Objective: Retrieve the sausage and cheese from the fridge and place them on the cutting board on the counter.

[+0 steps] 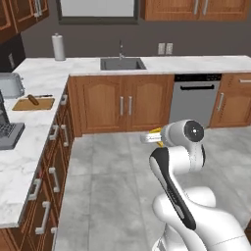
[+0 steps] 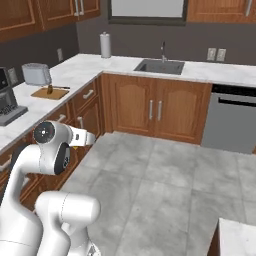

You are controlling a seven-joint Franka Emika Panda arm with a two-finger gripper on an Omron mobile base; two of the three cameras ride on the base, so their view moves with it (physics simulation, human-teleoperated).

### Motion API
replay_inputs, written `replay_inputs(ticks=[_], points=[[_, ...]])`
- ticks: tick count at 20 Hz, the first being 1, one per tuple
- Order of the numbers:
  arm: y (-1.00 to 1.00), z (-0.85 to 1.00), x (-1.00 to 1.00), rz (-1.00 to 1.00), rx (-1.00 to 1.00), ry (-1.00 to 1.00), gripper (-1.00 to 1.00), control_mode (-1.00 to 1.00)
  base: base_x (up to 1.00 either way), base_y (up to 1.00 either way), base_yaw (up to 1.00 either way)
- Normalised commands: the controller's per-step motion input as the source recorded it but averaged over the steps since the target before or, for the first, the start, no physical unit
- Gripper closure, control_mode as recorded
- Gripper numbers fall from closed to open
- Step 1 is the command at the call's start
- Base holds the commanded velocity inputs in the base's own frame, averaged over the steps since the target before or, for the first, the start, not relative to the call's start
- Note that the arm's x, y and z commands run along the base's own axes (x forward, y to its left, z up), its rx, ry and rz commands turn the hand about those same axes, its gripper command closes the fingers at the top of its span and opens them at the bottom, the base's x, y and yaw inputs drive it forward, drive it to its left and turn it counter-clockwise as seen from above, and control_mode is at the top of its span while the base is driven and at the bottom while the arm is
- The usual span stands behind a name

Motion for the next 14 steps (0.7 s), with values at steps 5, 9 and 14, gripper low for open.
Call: replay_inputs(ticks=[5,9,14], points=[[0.00,0.00,0.00,0.00,0.00,0.00,1.00,1.00,0.91,0.00,0.20],[0.00,0.00,0.00,0.00,0.00,0.00,1.00,1.00,0.92,0.00,0.22],[0.00,0.00,0.00,0.00,0.00,0.00,1.00,1.00,0.92,0.00,0.22]])
